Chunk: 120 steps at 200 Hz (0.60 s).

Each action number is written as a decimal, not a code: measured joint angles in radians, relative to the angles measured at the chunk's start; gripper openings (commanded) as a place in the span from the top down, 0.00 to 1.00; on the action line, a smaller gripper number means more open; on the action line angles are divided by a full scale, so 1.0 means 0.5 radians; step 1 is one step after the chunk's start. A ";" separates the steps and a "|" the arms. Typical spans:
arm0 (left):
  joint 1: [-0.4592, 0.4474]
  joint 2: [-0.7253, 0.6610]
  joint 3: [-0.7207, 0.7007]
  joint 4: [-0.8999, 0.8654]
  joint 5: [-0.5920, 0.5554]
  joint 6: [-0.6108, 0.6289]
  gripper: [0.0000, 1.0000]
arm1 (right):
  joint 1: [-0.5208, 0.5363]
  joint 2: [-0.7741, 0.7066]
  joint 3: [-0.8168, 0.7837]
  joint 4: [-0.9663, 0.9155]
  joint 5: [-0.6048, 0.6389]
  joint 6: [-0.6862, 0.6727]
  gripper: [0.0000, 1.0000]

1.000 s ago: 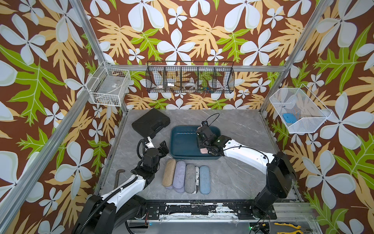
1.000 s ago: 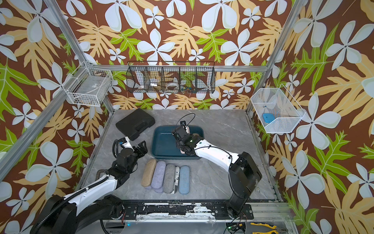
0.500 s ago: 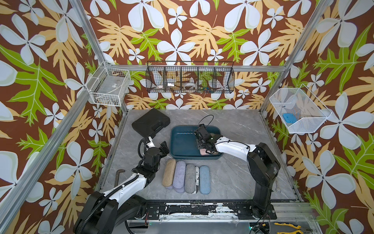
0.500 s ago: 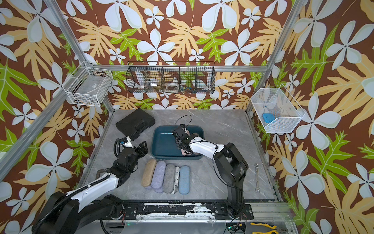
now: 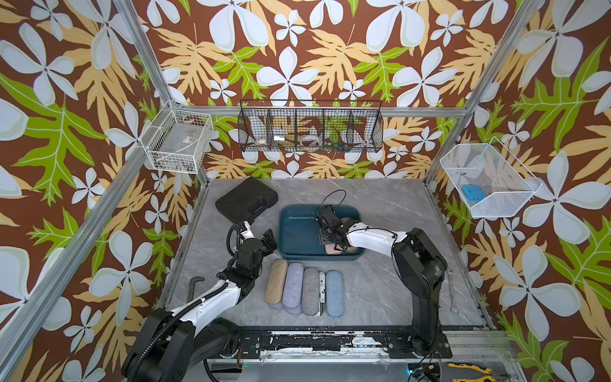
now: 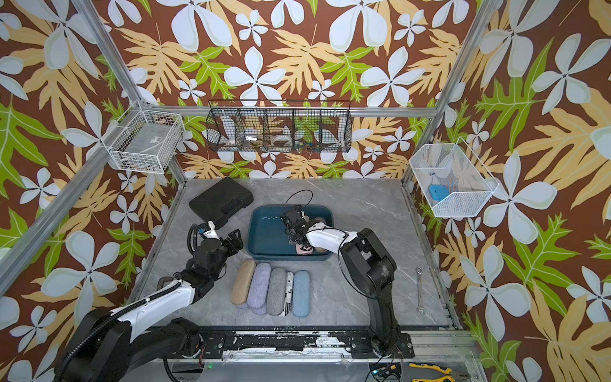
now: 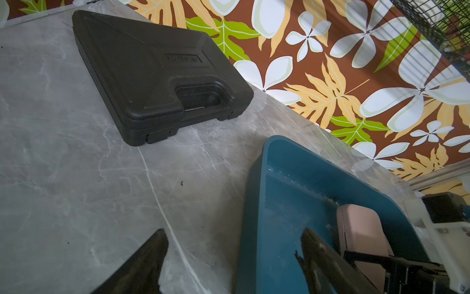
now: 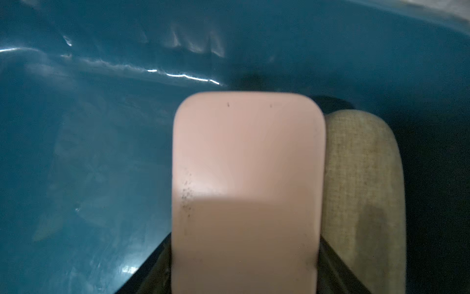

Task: Put the glasses cases into the storage boxes
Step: Place the glasses case in the storage box.

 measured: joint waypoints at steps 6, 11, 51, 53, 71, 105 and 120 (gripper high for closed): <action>0.000 0.003 0.001 0.001 0.000 0.000 0.16 | -0.002 0.005 0.001 0.000 -0.001 0.002 0.29; 0.000 0.006 0.002 0.001 0.000 0.000 0.16 | -0.003 0.011 0.002 -0.002 0.001 0.006 0.27; 0.000 0.012 0.002 -0.005 0.000 0.002 0.16 | -0.008 0.033 0.017 -0.003 0.037 0.008 0.26; 0.000 0.012 0.002 -0.005 0.000 0.002 0.16 | -0.008 0.033 0.018 -0.003 0.040 0.008 0.26; 0.000 0.012 0.002 -0.005 0.000 0.002 0.16 | -0.008 0.024 0.018 -0.005 0.054 0.007 0.25; 0.000 0.002 0.002 -0.028 0.002 0.006 0.16 | -0.009 -0.049 0.018 -0.015 0.105 0.007 0.23; 0.000 -0.019 0.002 -0.042 0.010 0.007 0.17 | -0.010 -0.109 0.014 -0.015 0.128 0.005 0.23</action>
